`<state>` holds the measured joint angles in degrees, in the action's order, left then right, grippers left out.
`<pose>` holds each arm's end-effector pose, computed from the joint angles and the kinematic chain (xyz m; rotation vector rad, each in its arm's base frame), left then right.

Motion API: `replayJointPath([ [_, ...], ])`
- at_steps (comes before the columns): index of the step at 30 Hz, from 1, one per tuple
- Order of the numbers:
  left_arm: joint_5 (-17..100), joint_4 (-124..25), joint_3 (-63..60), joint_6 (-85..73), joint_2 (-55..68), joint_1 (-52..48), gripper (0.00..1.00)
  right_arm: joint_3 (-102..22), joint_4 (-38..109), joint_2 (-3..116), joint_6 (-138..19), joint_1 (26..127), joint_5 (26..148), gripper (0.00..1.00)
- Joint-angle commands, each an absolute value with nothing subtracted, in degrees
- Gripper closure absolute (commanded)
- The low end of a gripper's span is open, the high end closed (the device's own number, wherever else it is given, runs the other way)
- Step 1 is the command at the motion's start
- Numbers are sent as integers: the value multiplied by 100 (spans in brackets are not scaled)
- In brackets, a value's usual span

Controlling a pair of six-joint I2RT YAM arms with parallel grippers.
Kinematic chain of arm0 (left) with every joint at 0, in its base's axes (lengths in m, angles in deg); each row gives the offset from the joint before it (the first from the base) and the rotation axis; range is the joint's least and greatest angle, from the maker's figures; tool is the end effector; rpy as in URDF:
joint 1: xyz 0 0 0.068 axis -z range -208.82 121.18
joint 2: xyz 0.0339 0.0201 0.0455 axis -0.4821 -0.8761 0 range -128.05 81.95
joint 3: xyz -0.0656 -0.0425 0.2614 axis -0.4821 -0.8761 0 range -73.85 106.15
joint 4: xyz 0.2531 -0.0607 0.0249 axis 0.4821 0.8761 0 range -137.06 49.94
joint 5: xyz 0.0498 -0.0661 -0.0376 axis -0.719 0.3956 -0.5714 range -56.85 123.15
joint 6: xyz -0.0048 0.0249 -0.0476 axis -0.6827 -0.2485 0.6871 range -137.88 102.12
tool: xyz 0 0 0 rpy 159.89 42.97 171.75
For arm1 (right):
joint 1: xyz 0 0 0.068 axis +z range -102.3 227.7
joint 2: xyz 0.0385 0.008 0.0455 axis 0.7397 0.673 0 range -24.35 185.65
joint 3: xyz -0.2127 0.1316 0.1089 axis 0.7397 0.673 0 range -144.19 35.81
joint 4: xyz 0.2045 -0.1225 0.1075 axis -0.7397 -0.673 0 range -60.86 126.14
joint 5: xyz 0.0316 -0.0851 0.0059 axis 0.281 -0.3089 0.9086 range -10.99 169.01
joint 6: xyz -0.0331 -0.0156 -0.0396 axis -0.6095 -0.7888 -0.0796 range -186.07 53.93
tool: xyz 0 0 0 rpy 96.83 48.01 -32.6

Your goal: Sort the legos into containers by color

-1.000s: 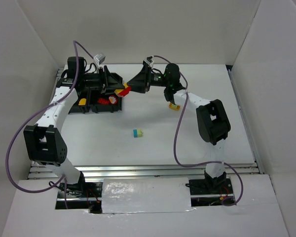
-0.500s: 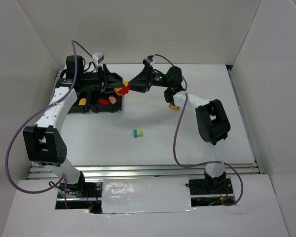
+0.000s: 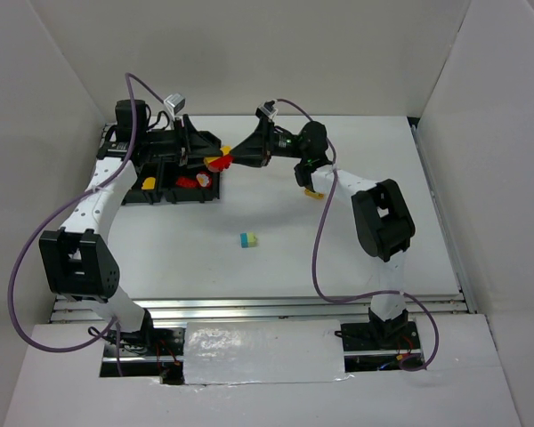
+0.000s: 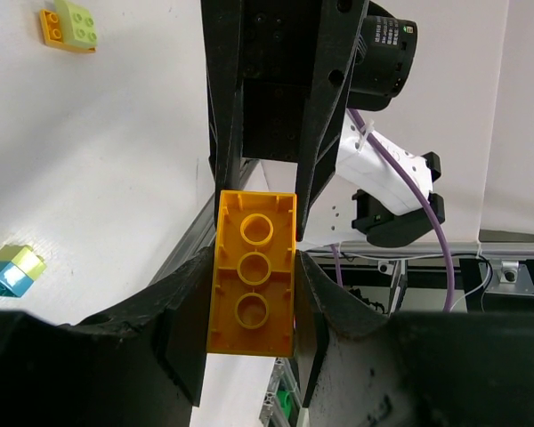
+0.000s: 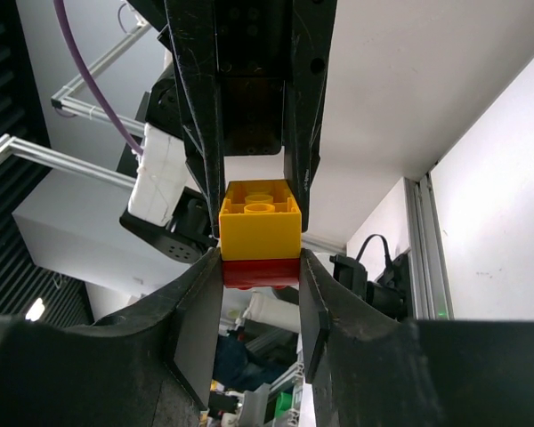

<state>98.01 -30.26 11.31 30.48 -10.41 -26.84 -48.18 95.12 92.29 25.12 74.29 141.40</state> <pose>0.3616 -0.0447 0.3698 -0.0283 2.1122 -1.6624 0.3957 0.2334 0.3080 -0.3777 1.7795 2.2037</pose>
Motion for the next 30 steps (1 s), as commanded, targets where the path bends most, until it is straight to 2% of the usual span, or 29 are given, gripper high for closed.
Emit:
replayJointPath([
  [1,9283,-3106,1140,2914,-963,-2803,100,-4997,10082,9210,2577,7609,14475,93],
  [2,9274,-3071,1157,2905,-963,-2803,100,-5015,10091,9228,2595,7618,14527,100],
  [18,9291,-2966,1298,2967,-1068,-3154,100,-5481,11128,9825,2937,7609,16100,100],
  [22,9257,-2896,1333,3011,-1104,-3207,100,-5376,10953,9852,2789,7574,15997,100],
  [25,8661,-2274,1674,2590,-1130,-3382,100,-5270,9823,9800,1860,7504,15472,100],
  [27,7652,-1264,2086,2177,-1148,-3549,100,-5707,6887,9668,-201,7504,14918,100],
  [28,7230,-930,2176,2115,-1156,-3767,100,-6101,4108,9667,-2010,7512,13670,100],
  [29,6530,-448,2221,2079,-1139,-3883,100,-6923,3201,9798,-2524,7599,12849,100],
  [30,6297,-304,2195,2096,-1087,-4023,100,-7227,2626,9930,-2729,7626,12231,100],
])
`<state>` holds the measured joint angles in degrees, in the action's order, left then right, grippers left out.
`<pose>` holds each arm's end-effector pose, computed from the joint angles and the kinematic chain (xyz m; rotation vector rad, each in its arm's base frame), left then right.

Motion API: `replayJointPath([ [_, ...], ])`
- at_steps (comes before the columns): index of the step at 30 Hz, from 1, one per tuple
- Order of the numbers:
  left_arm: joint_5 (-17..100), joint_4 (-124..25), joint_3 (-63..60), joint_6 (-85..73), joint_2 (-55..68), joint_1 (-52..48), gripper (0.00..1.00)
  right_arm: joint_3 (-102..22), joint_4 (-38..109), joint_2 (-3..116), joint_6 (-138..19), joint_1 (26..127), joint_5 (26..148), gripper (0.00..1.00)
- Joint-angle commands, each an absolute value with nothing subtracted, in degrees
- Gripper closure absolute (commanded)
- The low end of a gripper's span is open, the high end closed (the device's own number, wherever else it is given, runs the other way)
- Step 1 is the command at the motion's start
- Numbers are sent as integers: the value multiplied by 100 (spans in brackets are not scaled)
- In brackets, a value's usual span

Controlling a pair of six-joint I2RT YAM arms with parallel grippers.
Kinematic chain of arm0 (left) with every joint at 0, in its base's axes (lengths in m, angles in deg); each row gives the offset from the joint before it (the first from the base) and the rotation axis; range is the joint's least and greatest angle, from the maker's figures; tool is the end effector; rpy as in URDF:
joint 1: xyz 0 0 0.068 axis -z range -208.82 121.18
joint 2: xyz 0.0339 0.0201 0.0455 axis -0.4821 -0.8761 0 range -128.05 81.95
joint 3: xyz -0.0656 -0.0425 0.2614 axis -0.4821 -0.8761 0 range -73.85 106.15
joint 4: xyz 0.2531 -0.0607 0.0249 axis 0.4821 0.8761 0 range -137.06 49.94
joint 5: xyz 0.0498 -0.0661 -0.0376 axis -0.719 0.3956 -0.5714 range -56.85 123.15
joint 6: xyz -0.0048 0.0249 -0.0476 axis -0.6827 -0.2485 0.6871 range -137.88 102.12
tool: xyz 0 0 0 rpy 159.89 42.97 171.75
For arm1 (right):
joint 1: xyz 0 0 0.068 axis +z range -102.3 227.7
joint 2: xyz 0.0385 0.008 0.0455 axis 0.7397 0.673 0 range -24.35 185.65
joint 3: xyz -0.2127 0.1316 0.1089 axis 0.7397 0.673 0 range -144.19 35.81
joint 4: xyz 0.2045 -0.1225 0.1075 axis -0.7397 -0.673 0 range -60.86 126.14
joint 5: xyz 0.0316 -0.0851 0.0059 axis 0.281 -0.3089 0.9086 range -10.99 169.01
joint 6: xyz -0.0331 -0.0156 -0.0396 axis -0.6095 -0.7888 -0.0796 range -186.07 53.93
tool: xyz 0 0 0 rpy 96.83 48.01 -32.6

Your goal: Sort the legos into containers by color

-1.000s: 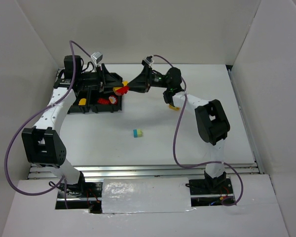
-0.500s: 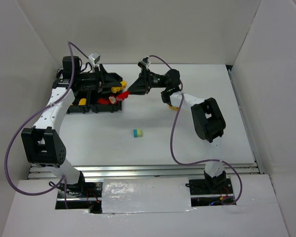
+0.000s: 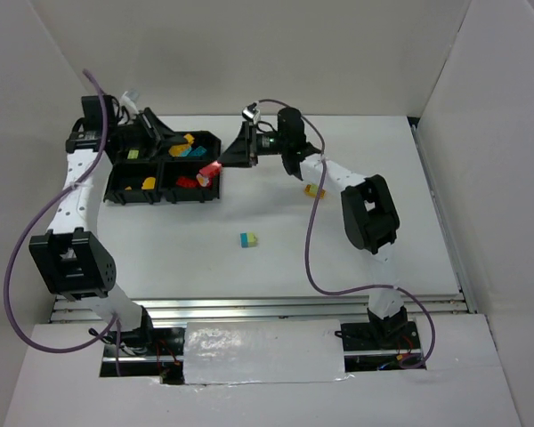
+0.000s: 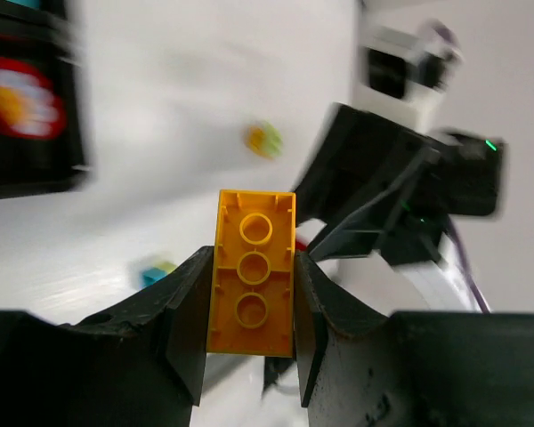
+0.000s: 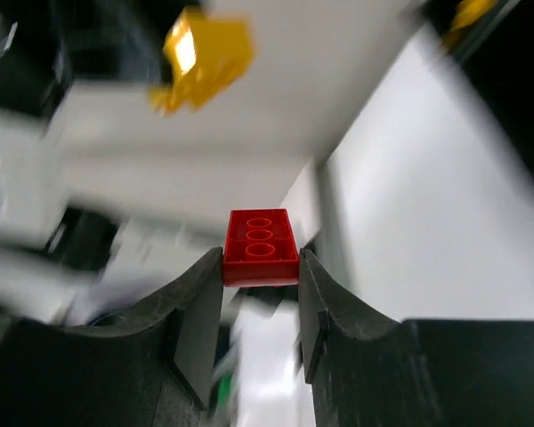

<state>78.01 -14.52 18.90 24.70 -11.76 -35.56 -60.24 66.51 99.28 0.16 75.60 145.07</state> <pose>0.3662 0.0180 0.3781 -0.4631 2.1503 -1.1986 0.4263 0.2626 0.2774 -0.5292 1.9541 2.0261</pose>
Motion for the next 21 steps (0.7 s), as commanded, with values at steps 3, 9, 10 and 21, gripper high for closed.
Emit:
replayJointPath([
  [3,5936,-75,2054,2131,-990,-4489,100,-7956,1963,10413,-2547,7574,11313,100],
  [9,5416,137,2036,2035,-867,-4745,100,-8988,1012,10986,-2635,7854,10100,100],
  [10,5294,154,2045,2035,-866,-4745,100,-8962,1030,11012,-2669,7873,10029,100],
  [21,5459,-3,1765,2035,-753,-4807,100,-9313,1556,11539,-2328,8101,10238,100],
])
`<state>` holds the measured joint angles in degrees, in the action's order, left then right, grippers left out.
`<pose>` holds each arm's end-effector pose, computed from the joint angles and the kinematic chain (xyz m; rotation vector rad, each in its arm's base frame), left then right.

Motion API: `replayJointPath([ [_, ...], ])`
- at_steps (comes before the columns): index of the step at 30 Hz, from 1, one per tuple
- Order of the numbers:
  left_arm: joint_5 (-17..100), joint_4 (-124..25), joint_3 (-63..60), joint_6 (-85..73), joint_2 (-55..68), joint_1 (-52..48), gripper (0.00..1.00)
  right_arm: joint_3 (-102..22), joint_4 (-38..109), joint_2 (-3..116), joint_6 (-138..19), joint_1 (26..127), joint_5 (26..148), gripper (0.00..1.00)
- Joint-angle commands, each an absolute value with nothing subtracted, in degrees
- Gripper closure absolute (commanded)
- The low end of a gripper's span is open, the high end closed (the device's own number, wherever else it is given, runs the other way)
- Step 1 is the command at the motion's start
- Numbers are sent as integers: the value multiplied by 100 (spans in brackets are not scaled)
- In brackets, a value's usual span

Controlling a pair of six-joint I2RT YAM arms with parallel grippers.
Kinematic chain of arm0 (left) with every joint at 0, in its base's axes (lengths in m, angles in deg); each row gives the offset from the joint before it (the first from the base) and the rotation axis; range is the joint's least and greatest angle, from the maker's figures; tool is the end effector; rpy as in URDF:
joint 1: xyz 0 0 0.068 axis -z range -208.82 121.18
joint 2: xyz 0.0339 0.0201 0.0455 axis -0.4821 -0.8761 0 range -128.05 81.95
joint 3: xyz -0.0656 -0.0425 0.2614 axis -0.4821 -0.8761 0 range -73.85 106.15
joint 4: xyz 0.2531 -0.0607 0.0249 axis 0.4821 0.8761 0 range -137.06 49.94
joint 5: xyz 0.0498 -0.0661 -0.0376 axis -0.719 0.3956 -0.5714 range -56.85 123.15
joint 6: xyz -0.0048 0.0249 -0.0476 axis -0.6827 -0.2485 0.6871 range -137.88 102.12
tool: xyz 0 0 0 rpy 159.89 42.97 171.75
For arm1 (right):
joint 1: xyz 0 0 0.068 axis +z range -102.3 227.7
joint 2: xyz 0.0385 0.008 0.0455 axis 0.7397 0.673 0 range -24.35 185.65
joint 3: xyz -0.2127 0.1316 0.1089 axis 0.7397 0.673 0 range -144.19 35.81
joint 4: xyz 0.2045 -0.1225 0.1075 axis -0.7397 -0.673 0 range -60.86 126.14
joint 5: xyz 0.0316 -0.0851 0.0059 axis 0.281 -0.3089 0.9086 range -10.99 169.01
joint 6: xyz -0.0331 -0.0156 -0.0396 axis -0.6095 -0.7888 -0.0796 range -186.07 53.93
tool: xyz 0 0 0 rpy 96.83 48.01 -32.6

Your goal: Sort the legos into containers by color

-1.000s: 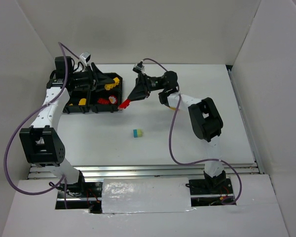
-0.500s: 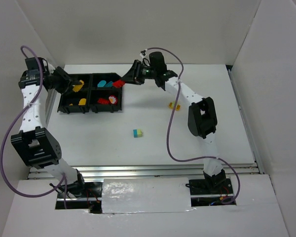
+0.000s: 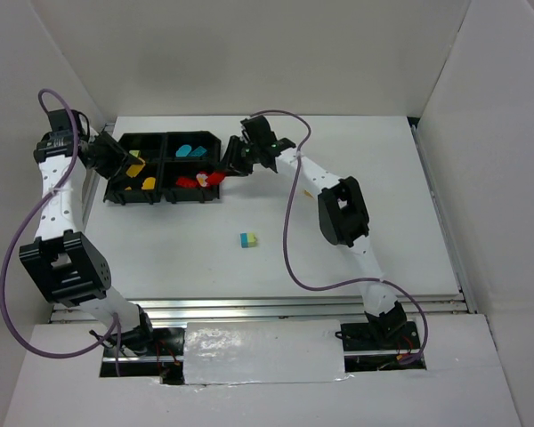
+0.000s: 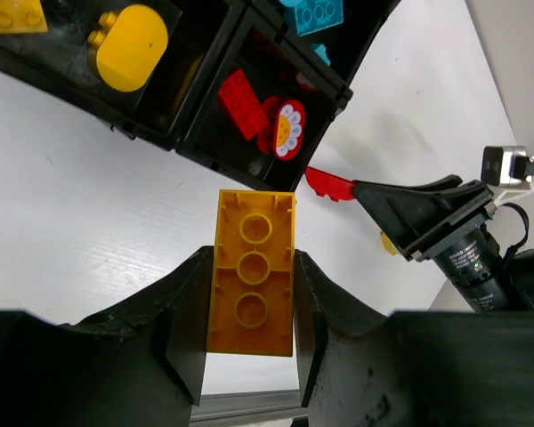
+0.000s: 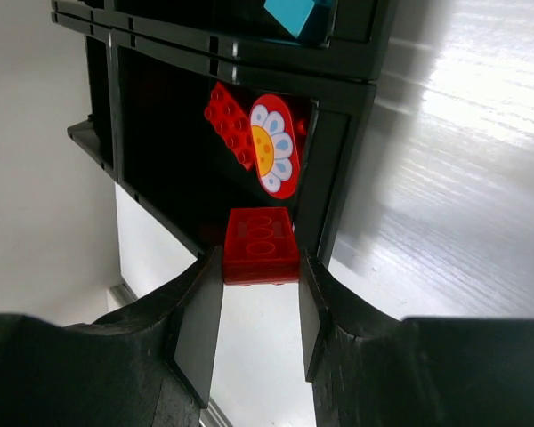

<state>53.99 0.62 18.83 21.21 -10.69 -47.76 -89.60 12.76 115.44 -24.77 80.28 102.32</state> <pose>0.3346 0.1015 0.3581 -1.0187 2.1906 -0.5998 0.4629 0.3125 0.2158 -0.0598 2.4237 1.1087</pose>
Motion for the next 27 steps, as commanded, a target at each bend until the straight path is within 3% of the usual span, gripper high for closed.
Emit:
replayJointPath([
  [1,5494,-73,1694,2061,-717,-4807,100,-9243,1818,11557,-2266,8110,10352,100],
  [11,5688,-232,1052,2114,-102,-4815,100,-9295,2559,11759,-1616,8294,10459,99],
  [14,5662,-197,991,2140,-23,-4807,100,-9479,2629,11934,-1510,8338,10537,59],
  [15,5653,-180,982,2132,-14,-4807,100,-9593,2534,11996,-1527,8382,10538,32],
  [18,5635,-205,973,2158,-5,-4815,100,-9875,2558,12128,-1598,8444,10608,1],
  [23,5521,-171,1095,2132,-102,-4816,100,-9841,2208,11831,-1930,8348,10529,0],
  [27,5486,-170,1332,2105,-399,-4868,100,-9307,1472,10815,-2431,8137,10118,0],
])
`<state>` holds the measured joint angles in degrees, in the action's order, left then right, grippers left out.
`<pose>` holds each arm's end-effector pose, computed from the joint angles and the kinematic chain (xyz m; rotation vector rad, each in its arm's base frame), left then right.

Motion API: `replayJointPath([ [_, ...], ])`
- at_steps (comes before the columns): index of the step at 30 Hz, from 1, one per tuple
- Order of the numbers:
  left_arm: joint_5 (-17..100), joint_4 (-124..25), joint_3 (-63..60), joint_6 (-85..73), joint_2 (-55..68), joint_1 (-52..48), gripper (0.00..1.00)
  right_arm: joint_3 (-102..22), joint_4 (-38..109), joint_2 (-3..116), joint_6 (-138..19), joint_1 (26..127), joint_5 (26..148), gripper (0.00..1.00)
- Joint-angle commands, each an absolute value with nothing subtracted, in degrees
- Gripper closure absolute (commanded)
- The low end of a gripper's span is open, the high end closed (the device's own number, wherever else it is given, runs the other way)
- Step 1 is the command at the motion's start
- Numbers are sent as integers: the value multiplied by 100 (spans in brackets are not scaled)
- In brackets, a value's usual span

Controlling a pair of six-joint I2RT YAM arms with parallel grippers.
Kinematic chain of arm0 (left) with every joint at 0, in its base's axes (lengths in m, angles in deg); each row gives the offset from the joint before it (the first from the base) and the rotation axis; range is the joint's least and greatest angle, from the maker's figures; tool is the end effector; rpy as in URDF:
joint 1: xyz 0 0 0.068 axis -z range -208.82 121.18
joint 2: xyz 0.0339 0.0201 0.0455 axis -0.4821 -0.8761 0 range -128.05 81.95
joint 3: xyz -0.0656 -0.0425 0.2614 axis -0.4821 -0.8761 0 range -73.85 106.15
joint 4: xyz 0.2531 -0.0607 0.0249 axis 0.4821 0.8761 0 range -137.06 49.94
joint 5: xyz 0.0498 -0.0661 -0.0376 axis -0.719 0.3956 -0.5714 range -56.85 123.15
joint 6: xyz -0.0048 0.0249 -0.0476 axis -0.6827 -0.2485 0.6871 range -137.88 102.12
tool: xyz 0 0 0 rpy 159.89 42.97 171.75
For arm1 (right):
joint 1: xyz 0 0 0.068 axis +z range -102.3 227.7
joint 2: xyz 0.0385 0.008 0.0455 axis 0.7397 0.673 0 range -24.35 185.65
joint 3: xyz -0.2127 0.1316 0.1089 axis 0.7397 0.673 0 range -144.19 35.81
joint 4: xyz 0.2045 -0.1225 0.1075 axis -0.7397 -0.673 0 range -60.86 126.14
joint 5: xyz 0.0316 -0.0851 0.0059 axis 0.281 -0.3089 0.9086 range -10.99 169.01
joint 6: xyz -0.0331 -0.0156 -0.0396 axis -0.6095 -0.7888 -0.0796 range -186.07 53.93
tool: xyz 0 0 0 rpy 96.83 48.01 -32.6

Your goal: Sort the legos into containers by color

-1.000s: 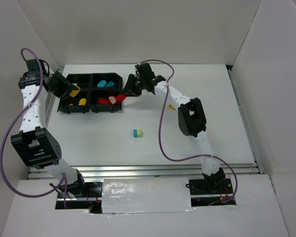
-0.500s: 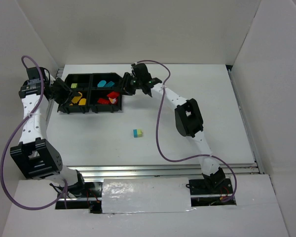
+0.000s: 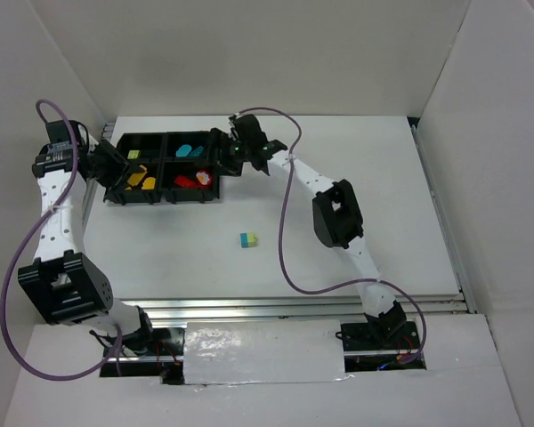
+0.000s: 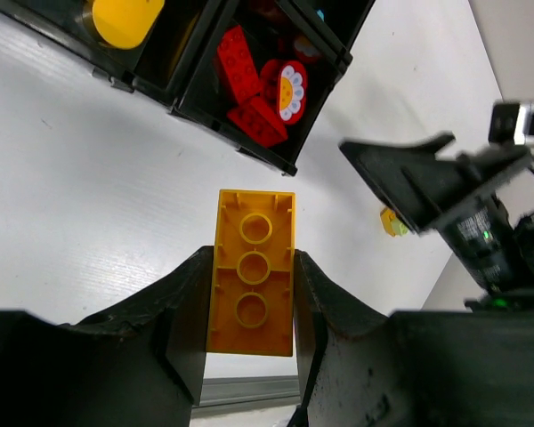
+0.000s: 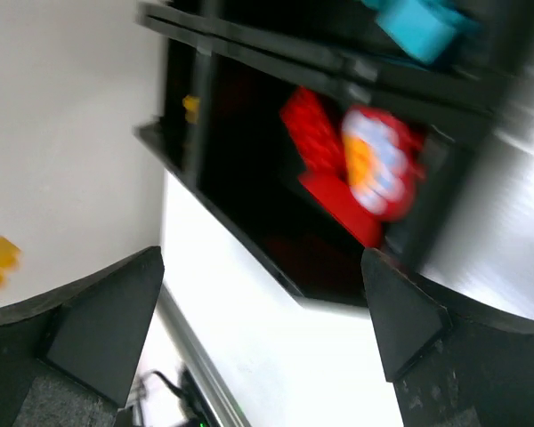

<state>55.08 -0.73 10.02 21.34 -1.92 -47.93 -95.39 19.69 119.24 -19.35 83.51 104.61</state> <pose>0.2979 0.0892 0.3586 -1.0006 2.1727 -0.6219 0.4595 0.3505 0.2250 -0.0883 2.3080 1.2833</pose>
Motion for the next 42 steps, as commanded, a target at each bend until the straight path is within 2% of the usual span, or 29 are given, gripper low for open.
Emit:
replayJointPath([
  [1,5494,-171,1394,2097,-470,-4894,100,-9087,1374,10523,-2580,8076,10011,0],
  [6,5258,-215,1930,2000,-988,-4939,100,-7680,672,8626,-3468,7768,9580,0],
  [12,4722,-487,2133,2131,-1419,-4974,100,-6187,-164,7227,-4076,7504,9826,0],
  [23,3834,-48,3169,2702,-2878,-4974,100,-5543,-833,6759,-4507,7346,9659,0],
  [28,3570,93,3408,2913,-3362,-4947,100,-4840,-535,6267,-4305,6461,9904,0],
  [32,3491,-13,3538,3011,-3520,-4921,100,-4541,-219,6318,-4243,6370,10440,0],
  [33,3482,49,3644,2984,-3590,-4912,98,-4549,-201,6362,-4252,6396,10519,0],
  [36,3438,304,4005,2914,-3828,-4886,77,-4786,-288,6599,-4269,6396,10564,0],
  [37,3455,278,4005,2914,-3846,-4886,65,-4882,-341,6739,-4287,6396,10599,0],
  [39,3517,190,3926,2949,-3855,-4877,50,-5076,-420,6889,-4304,6396,10748,1],
  [40,3526,164,3891,2966,-3855,-4877,36,-5129,-455,7003,-4305,6396,10775,0],
  [42,3491,163,3856,2984,-3855,-4877,25,-5243,-534,7074,-4331,6387,10705,1],
])
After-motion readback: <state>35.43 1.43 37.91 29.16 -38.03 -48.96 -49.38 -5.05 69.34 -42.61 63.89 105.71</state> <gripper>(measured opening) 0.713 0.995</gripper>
